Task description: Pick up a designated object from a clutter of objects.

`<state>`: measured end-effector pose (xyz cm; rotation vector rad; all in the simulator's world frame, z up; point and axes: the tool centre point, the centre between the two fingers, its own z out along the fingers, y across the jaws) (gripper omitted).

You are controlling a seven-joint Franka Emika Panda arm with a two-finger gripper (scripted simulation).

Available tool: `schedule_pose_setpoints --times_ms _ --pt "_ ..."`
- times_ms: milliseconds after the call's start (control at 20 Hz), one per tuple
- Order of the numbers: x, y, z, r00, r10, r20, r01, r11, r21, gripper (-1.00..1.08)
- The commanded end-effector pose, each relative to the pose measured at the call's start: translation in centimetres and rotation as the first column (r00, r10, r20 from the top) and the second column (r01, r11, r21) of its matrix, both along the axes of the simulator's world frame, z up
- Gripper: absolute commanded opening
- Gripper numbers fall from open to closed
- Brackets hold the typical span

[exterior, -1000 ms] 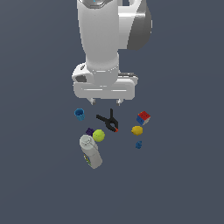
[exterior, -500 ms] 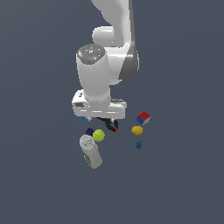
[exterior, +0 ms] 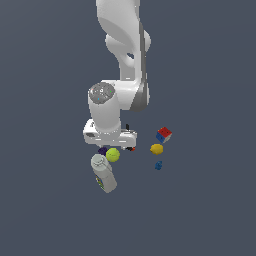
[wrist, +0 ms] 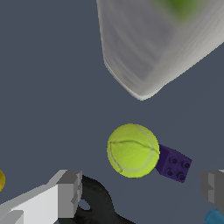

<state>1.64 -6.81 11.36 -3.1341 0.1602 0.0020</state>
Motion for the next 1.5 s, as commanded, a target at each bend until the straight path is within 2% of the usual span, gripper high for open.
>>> schedule_pose_setpoints --times_ms 0,550,1000,1250,1300,1450 --pt "-0.1 -0.3 -1.2 1.000 -0.002 0.001 0.002 1.000 -0.002 1.00" --pt "-0.3 -0.6 -2.7 1.000 -0.004 0.000 0.004 1.000 -0.003 1.00" --pt "-0.4 -0.6 -6.6 1.000 -0.004 0.000 0.004 1.000 -0.003 1.00" --pt "-0.3 -0.6 -7.3 1.000 -0.004 0.001 0.004 1.000 -0.004 1.00" --pt "-0.3 -0.6 -7.3 1.000 -0.004 0.001 0.004 1.000 -0.004 -1.00" --pt "-0.3 -0.6 -7.3 1.000 -0.004 0.001 0.004 1.000 -0.004 -1.00"
